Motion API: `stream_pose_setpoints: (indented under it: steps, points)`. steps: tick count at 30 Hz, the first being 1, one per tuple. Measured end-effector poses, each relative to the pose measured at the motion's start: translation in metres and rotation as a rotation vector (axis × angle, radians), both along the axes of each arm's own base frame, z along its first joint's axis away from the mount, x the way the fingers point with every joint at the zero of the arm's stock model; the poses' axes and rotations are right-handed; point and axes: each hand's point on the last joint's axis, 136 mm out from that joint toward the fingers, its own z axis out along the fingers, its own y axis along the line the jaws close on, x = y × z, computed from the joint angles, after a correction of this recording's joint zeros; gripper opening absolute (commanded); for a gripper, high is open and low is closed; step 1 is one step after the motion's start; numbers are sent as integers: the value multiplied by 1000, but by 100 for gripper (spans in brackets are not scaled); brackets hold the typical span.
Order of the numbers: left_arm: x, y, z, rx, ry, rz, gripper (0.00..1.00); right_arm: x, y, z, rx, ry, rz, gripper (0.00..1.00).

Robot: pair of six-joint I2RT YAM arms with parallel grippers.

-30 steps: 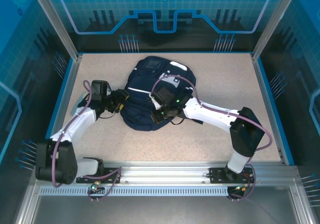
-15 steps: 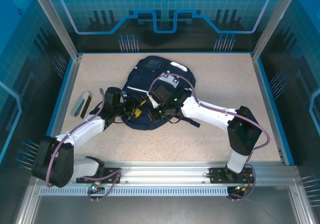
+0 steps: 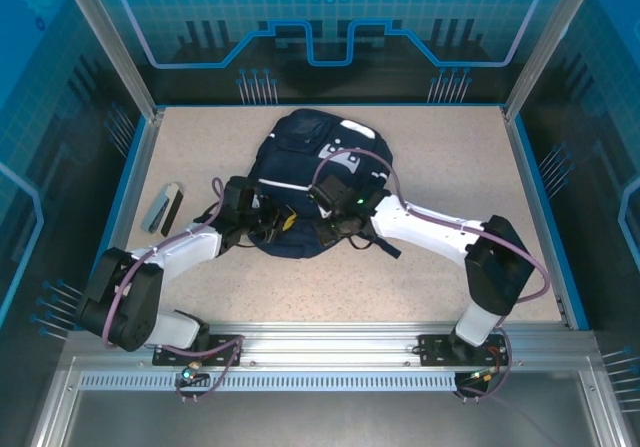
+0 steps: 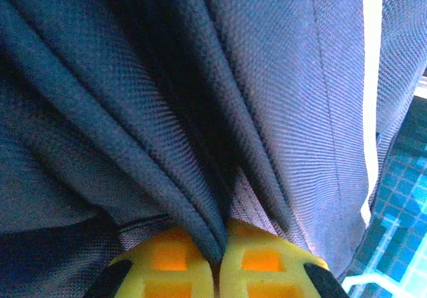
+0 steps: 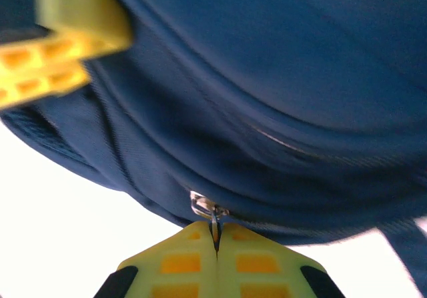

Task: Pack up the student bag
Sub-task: Zip the student bag at the center of the table.

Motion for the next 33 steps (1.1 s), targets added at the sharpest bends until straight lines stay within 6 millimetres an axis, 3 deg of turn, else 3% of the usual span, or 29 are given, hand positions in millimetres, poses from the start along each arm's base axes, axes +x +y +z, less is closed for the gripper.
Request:
stream_pose_setpoints:
  steps: [7, 12, 20, 22, 25, 27, 31, 33]
  points:
    - [-1, 3, 1, 37, -15, -10, 0, 30, -57, 5, -53, -34, -99, 0]
    - [-1, 3, 7, 59, -42, -38, 0, 53, -76, 6, -34, -35, -95, 0]
    - [-4, 14, 0, 123, -50, -72, 0, 115, -105, -5, -68, -36, -83, 0]
    - [-3, 14, 1, 124, -62, -84, 0, 123, -108, -6, -61, -19, -79, 1]
    - [-3, 13, 4, 122, -78, -102, 0, 124, -107, -5, -56, 2, -62, 26]
    - [-4, 14, 3, 121, -72, -107, 5, 127, -110, -2, -51, -2, -66, 38]
    - [-5, 16, 3, 126, -66, -121, 27, 116, -118, 11, 2, -2, -74, 47]
    - [-5, 14, 7, 129, -70, -137, 30, 99, -113, 22, 46, -2, -51, 49]
